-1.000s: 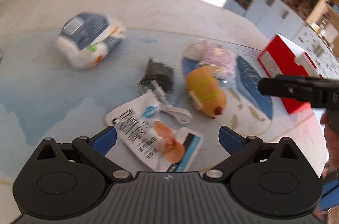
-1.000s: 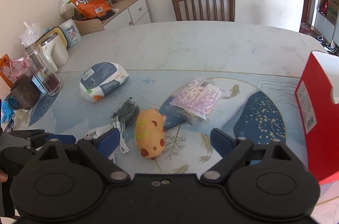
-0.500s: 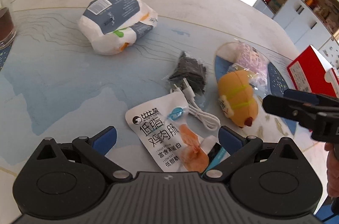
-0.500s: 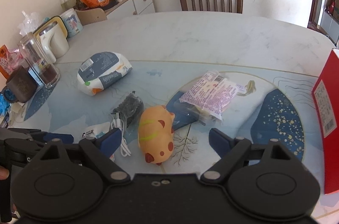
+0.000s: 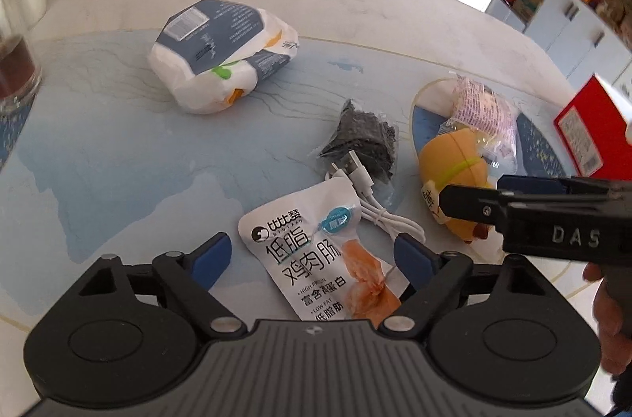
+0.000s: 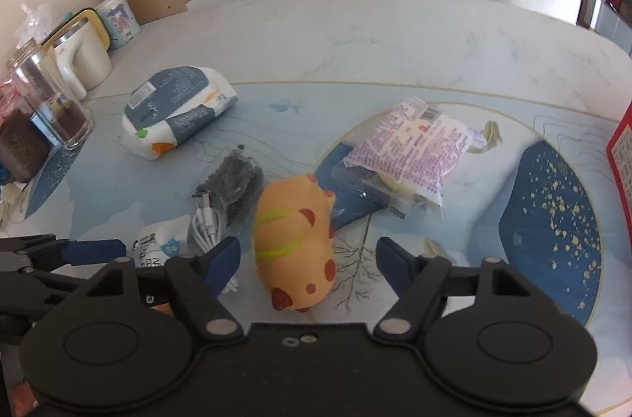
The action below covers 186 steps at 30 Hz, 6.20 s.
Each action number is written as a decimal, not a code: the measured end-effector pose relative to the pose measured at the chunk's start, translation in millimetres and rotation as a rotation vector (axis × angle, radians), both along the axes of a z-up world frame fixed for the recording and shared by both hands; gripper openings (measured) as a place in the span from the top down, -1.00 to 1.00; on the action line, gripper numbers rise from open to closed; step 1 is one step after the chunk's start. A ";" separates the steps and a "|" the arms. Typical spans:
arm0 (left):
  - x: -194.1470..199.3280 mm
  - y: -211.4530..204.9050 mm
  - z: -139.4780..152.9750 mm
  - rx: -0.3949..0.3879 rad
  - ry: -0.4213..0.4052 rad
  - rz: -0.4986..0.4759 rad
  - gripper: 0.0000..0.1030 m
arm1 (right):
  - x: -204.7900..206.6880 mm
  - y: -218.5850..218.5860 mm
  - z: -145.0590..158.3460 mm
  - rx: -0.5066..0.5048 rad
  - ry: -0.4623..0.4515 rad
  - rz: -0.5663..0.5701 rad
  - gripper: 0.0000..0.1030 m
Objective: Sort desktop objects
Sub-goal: 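Grasp the orange toy pig with the right gripper while the left grasps the white pouch, then carry the toy pig and white pouch with both grippers over the red box, then open the left gripper to drop the white pouch while the right releases the toy pig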
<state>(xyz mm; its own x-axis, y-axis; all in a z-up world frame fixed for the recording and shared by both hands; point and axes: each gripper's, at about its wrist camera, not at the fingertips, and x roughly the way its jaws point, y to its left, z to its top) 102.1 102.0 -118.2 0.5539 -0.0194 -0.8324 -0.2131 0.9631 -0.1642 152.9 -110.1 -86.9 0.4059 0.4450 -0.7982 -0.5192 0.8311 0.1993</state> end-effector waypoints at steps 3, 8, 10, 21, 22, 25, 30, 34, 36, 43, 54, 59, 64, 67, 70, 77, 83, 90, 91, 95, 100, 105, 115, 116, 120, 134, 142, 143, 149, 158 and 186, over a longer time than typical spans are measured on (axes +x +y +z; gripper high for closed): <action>3.1 -11.2 -3.7 0.100 -0.004 -0.038 -0.74 | 1.2 2.8 -3.7 -0.018 0.002 0.008 -0.44; 0.9 -22.5 -8.5 0.187 -0.028 -0.092 -0.74 | 3.1 5.8 -7.3 -0.031 0.005 0.013 -0.38; 0.9 -22.0 -8.3 0.188 -0.031 -0.099 -0.74 | 3.7 6.5 -8.5 -0.029 0.011 0.014 -0.37; 8.4 -22.4 -6.8 0.184 -0.062 -0.175 -0.26 | 2.1 11.3 -7.0 -0.016 0.027 0.060 0.07; 8.3 -21.9 -6.9 0.184 -0.064 -0.178 -0.25 | 1.7 11.0 -6.4 -0.012 0.028 0.061 0.10; 7.8 -21.3 -7.3 0.182 -0.073 -0.186 -0.21 | 1.0 10.0 -4.6 -0.016 0.019 0.062 0.15; 6.3 -16.8 -7.7 0.153 -0.091 -0.179 -0.18 | 0.9 1.6 0.2 -0.010 0.007 0.039 0.17; 4.8 -12.2 -6.9 0.128 -0.097 -0.165 -0.15 | -0.1 -5.5 4.1 -0.009 0.005 0.029 0.18; 4.1 -10.0 -6.2 0.114 -0.098 -0.157 -0.14 | -1.2 -7.8 5.4 -0.009 0.004 0.027 0.18; -1.7 -5.7 -4.8 0.085 -0.100 -0.135 -0.12 | -8.1 -12.6 9.7 -0.005 -0.002 0.019 0.18; -14.8 -0.5 -0.8 0.038 -0.101 -0.118 -0.11 | -22.4 -20.3 21.9 -0.026 -0.031 0.035 0.19; -19.6 -1.6 6.7 0.022 -0.114 -0.117 -0.11 | -31.1 -25.1 24.6 -0.039 -0.038 0.039 0.19; -22.5 -6.4 17.6 0.014 -0.134 -0.138 -0.11 | -35.6 -33.5 30.2 -0.033 -0.039 0.027 0.19; -24.5 -9.7 23.1 -0.004 -0.143 -0.144 -0.11 | -38.0 -39.5 33.7 -0.029 -0.040 0.017 0.19; -26.5 -14.5 29.2 -0.021 -0.153 -0.156 -0.11 | -41.2 -46.3 37.9 -0.022 -0.042 0.006 0.19; -27.9 -27.3 41.8 -0.047 -0.172 -0.188 -0.11 | -46.7 -61.6 47.1 -0.009 -0.048 -0.035 0.19; -27.2 -41.7 52.1 -0.046 -0.194 -0.222 -0.11 | -50.7 -79.8 57.0 0.005 -0.069 -0.071 0.19; -24.1 -63.5 67.9 -0.048 -0.205 -0.280 -0.11 | -55.6 -107.6 68.5 0.020 -0.085 -0.132 0.19; -23.6 -66.2 70.8 -0.048 -0.208 -0.289 -0.11 | -56.6 -111.8 70.8 0.021 -0.090 -0.140 0.19; -19.4 -82.3 83.0 -0.056 -0.223 -0.328 -0.11 | -58.8 -126.6 78.2 0.015 -0.109 -0.174 0.19; -10.4 -106.2 94.6 -0.068 -0.248 -0.376 -0.12 | -60.4 -148.9 84.1 0.014 -0.113 -0.216 0.19; 1.7 -131.4 101.1 -0.083 -0.263 -0.408 -0.12 | -62.0 -170.7 88.8 0.013 -0.125 -0.245 0.19; 23.0 -188.7 109.8 -0.087 -0.291 -0.475 -0.12 | -54.6 -221.4 95.4 0.016 -0.146 -0.297 0.19; 25.1 -194.3 110.5 -0.087 -0.292 -0.479 -0.12 | -53.3 -226.4 95.5 0.016 -0.148 -0.301 0.19; 34.3 -216.0 112.6 -0.092 -0.296 -0.492 -0.12 | -45.3 -246.5 97.4 0.024 -0.158 -0.311 0.19; 70.1 -286.7 124.6 -0.080 -0.324 -0.531 -0.12 | -14.3 -299.9 109.3 0.006 -0.225 -0.262 0.19; 93.9 -310.4 139.9 -0.041 -0.354 -0.556 -0.12 | 6.3 -320.0 113.9 -0.001 -0.244 -0.253 0.19; 97.8 -312.6 140.9 -0.042 -0.354 -0.559 -0.12 | 8.0 -322.4 113.7 -0.004 -0.248 -0.253 0.19; 128.2 -328.9 144.9 -0.038 -0.338 -0.577 -0.12 | 24.0 -332.7 110.2 -0.012 -0.240 -0.252 0.19; 169.8 -359.3 137.8 0.041 -0.322 -0.630 -0.12 | 44.1 -338.1 96.9 -0.066 -0.208 -0.239 0.19; 238.5 -412.9 66.4 0.266 -0.125 -0.748 -0.13 | 104.3 -350.6 45.4 -0.084 -0.021 -0.219 0.19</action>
